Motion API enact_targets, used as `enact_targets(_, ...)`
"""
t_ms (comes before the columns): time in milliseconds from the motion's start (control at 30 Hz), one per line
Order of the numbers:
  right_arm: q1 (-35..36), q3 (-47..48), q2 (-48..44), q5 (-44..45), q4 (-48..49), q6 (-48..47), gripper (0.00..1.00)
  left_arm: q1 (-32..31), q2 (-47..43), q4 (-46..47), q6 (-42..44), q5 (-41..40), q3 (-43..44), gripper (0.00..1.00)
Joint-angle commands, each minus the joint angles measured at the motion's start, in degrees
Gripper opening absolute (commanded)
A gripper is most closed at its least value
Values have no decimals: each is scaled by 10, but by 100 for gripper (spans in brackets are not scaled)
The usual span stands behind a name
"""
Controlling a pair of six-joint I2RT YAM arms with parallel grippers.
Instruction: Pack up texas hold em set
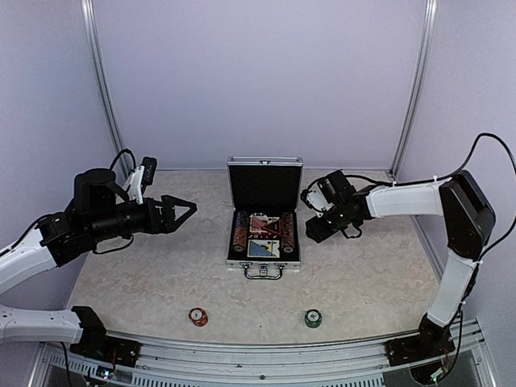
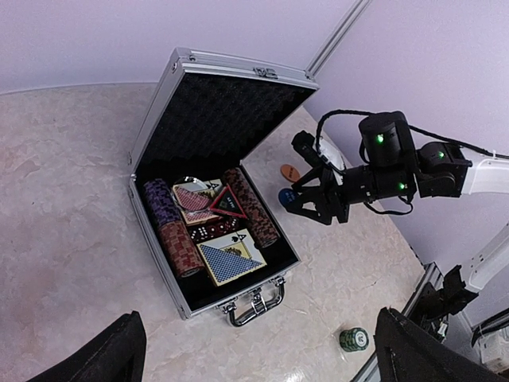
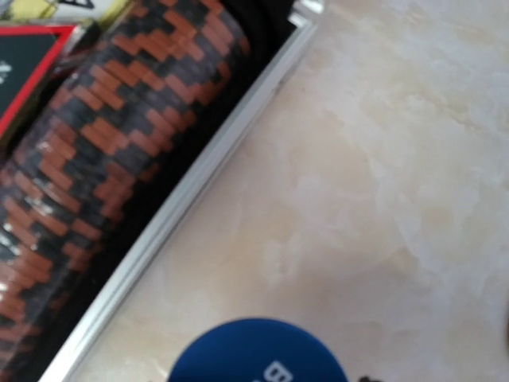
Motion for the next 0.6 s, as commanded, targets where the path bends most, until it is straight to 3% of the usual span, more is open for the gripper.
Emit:
enact_targets(0, 17, 8, -31, 8, -15, 7, 53, 4, -16, 0, 4, -8, 6, 99)
enact_targets(567, 67, 4, -75, 37, -41, 29, 53, 9, -16, 30, 3, 11, -21, 99)
